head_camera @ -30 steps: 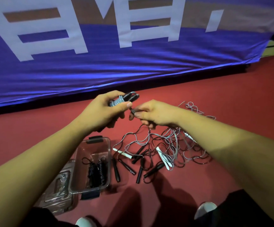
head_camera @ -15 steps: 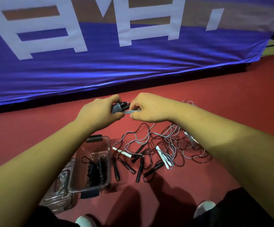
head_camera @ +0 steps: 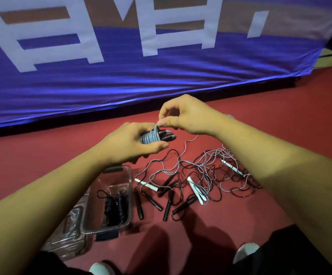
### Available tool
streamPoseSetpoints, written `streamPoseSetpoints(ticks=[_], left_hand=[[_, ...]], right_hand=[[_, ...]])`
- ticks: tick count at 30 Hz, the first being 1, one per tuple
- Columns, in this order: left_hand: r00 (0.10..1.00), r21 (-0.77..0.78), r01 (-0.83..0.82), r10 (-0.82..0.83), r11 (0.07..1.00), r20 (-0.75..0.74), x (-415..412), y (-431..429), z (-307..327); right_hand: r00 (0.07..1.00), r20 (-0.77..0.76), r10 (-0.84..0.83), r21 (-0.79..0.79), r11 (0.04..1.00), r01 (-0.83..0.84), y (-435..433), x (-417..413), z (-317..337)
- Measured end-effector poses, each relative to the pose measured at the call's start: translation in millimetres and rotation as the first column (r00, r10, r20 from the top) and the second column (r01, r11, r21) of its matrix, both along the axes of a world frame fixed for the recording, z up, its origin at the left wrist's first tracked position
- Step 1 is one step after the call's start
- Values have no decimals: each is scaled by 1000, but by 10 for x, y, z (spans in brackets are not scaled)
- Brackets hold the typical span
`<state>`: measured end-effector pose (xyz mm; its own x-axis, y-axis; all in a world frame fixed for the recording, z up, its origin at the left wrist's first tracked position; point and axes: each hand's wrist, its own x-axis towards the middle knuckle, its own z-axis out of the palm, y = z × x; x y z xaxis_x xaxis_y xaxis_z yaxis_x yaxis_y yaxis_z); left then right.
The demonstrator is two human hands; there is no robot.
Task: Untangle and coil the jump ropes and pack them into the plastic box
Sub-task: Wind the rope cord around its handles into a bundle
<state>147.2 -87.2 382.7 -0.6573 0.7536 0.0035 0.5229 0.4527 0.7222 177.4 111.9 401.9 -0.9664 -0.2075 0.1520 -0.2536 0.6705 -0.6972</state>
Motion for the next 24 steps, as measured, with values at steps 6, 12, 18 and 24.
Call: streamPoseSetpoints(ticks=[6, 12, 18, 24], left_hand=[[982, 317, -105, 47, 943, 184, 103, 36, 93], [901, 338, -393, 286, 855, 326, -52, 6, 106], [915, 179, -403, 401, 898, 49, -285, -59, -62], [893, -352, -313, 147, 882, -425, -301, -65, -194]], right_hand=[[966, 252, 50, -281, 959, 24, 48, -15, -67], [930, 359, 84, -308, 951, 33, 21, -12, -150], [982, 188, 6, 135, 990, -32, -158, -29, -9], [992, 94, 84, 537, 835, -122, -262, 39, -44]])
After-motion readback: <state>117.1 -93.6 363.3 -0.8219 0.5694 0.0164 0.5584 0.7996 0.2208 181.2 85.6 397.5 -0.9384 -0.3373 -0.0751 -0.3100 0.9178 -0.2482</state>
